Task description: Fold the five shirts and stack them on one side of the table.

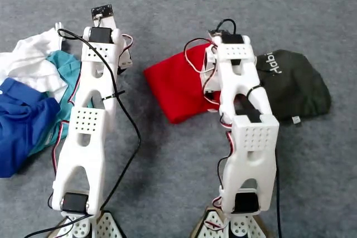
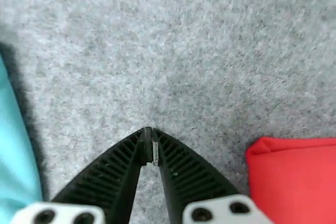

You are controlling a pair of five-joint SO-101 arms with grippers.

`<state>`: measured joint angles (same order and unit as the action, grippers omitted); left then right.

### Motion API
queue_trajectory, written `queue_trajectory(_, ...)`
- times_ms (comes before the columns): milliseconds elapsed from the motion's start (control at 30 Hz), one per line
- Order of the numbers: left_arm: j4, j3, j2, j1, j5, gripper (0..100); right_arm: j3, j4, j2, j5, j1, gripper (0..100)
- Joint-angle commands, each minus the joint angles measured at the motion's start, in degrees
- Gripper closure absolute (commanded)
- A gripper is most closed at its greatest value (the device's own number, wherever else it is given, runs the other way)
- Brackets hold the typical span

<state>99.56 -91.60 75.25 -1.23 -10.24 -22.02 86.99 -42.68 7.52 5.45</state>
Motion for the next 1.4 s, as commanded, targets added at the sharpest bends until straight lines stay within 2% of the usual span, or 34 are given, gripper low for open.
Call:
queue_trajectory(0,-0.5,-0.6,-0.8,0.6,0.5,98,-0.9,1.6,-0.2,-1.5,-1.0,96.2)
queue_trajectory(167,-0.5,-0.6,-0.8,0.6,0.5,98,-5.1,6.5,0.3,-1.7,-1.1,97.4)
queue_trajectory(400,-0.5,-0.6,-0.8,1.1,0.5,98,-20.3,12.6,2.5,-1.8,-4.4,97.5)
queue_trajectory(600,-0.5,-0.6,-0.8,1.2,0.5,98,-30.4,15.5,3.1,-8.2,-10.9,99.6)
queue_trajectory(1133,-0.5,-0.6,-0.8,1.1,0.5,98,-30.9,15.5,10.5,-22.0,-33.5,99.5)
queue_trajectory(1367,-0.5,-0.6,-0.8,0.9,0.5,98,-31.5,15.1,7.1,-25.8,-37.1,99.3)
